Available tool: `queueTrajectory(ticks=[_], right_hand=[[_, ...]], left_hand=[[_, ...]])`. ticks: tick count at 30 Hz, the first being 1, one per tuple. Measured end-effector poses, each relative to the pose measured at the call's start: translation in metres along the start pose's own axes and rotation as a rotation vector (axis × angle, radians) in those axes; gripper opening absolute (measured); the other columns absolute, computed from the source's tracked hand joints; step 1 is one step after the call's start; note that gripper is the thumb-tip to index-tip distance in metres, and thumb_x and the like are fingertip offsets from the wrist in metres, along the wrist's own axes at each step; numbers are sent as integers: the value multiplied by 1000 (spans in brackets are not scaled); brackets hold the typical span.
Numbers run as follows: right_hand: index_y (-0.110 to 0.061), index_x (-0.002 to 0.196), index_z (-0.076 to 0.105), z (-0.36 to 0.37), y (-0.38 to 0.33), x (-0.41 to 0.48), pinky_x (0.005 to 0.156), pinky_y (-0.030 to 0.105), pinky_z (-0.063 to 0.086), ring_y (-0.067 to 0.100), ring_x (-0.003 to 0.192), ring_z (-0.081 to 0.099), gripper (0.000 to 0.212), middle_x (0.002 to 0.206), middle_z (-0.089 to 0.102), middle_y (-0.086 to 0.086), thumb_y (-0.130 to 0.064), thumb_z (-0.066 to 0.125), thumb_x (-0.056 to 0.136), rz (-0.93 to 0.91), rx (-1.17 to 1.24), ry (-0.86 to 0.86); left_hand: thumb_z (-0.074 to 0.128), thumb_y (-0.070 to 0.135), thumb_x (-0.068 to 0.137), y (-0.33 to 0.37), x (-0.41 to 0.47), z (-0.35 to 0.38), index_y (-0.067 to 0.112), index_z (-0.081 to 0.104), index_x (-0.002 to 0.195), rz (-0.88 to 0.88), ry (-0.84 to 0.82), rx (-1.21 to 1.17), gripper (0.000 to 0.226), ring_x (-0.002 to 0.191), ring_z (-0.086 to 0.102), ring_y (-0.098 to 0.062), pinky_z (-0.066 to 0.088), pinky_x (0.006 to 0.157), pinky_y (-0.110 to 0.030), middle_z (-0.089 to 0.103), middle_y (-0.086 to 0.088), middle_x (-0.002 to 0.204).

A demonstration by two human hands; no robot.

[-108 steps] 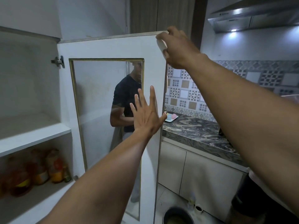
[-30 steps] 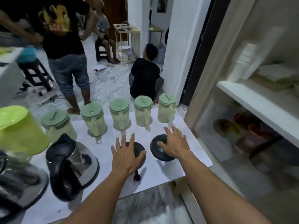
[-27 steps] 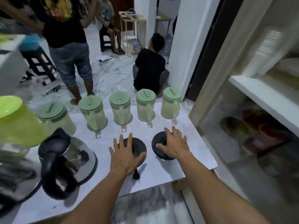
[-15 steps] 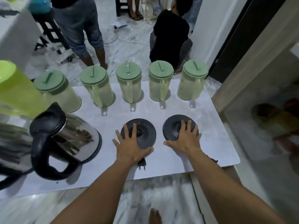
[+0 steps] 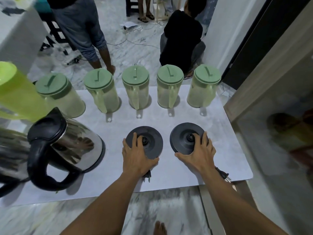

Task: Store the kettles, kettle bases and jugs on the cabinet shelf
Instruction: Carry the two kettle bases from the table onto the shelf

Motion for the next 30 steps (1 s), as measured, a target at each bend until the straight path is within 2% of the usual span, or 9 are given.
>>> queueTrajectory(ticks=[4,9,15,20,30], right_hand=[[-25,148,26,1,-2,0,120,56,15,42,151,3,109,170,-1,7,-73,72,61,-28,14,-10],[-25,152,24,-2,-4,3,116,52,28,40,148,12,115,169,1,-5,-75,70,59,-87,32,7],[-29,150,25,-6,-12,1,113,50,32,36,150,9,110,170,3,-8,-73,70,59,-110,54,-22],[-30,153,20,-16,-14,1,110,50,38,29,151,6,116,168,4,-15,-70,71,56,-76,139,-29],[-36,142,29,-28,-12,-16,108,48,39,33,149,13,103,168,15,-11,-66,71,53,-58,120,-58]], left_hand=[[71,66,60,-2,-3,-4,23,22,149,-10,13,-8,110,148,-3,-41,28,113,-56,5,0,166],[71,65,58,-2,-5,-9,24,23,146,-22,37,-34,108,148,-2,-38,30,111,-56,7,4,165],[71,67,59,-1,-6,-11,25,22,147,-25,44,-27,110,149,-1,-38,31,110,-57,8,4,166],[71,68,59,-3,-8,-16,23,22,149,-37,46,-16,113,149,-3,-39,30,112,-56,7,4,166],[71,68,55,0,-16,-31,26,27,142,-2,62,-5,106,147,4,-37,33,109,-55,10,3,165]])
Point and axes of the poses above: each hand's wrist, its own x-axis towards the middle knuckle, its own z-axis out of the palm, y = z × x, the point moved 5 cm from there along x, towards the middle knuckle
